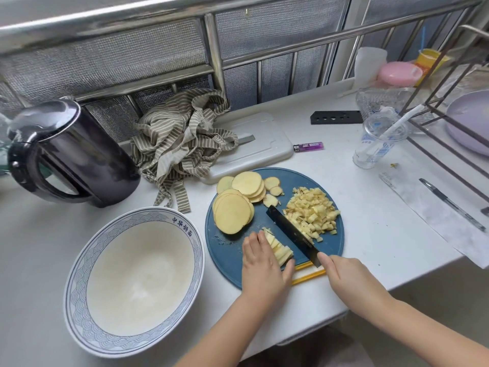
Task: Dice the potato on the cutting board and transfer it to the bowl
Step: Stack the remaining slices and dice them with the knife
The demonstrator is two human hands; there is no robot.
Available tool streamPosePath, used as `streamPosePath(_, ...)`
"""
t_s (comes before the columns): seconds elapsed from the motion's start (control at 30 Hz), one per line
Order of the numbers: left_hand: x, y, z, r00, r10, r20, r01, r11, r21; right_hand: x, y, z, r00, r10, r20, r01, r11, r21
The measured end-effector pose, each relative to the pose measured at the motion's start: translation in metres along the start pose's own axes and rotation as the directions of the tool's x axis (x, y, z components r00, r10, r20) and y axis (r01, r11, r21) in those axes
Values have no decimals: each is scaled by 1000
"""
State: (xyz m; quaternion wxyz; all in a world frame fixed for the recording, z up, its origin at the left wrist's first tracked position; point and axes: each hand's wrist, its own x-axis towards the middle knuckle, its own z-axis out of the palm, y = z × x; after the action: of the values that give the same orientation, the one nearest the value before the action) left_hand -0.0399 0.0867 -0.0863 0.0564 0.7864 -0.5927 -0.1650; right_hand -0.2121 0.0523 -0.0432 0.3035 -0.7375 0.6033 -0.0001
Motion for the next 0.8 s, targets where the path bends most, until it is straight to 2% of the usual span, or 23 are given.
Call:
streamPosePath(0.07,0,-2,-14,997,30,72,-26,998,-61,0,0,-1,1000,3,12,-3,1000,14)
streamPosePath(0.13,7,-5,-37,989,18,144,11,981,-192,0,-1,-2,1000,-2,17,2,1000,31)
streamPosePath(0.2,23,-6,-55,996,36,77,-18,975,-223,-1,-1,-3,1000,-7,24,6,999,46)
streamPosePath(0.27,44,-5,-69,998,62,-4,-62,976,-207,0,-1,-4,999,-2,32,0,998,58)
streamPosePath(0.3,55,-5,-73,997,78,1,-76,978,-194,0,-1,-4,999,0,33,-2,998,66)
streamPosePath(0.47,86,-3,-82,973,129,190,-116,990,-77,0,3,-2,999,11,49,-17,990,137)
streamPosePath(0.8,98,5,-86,950,168,264,-196,977,85,-3,5,2,1000,-6,20,3,983,185)
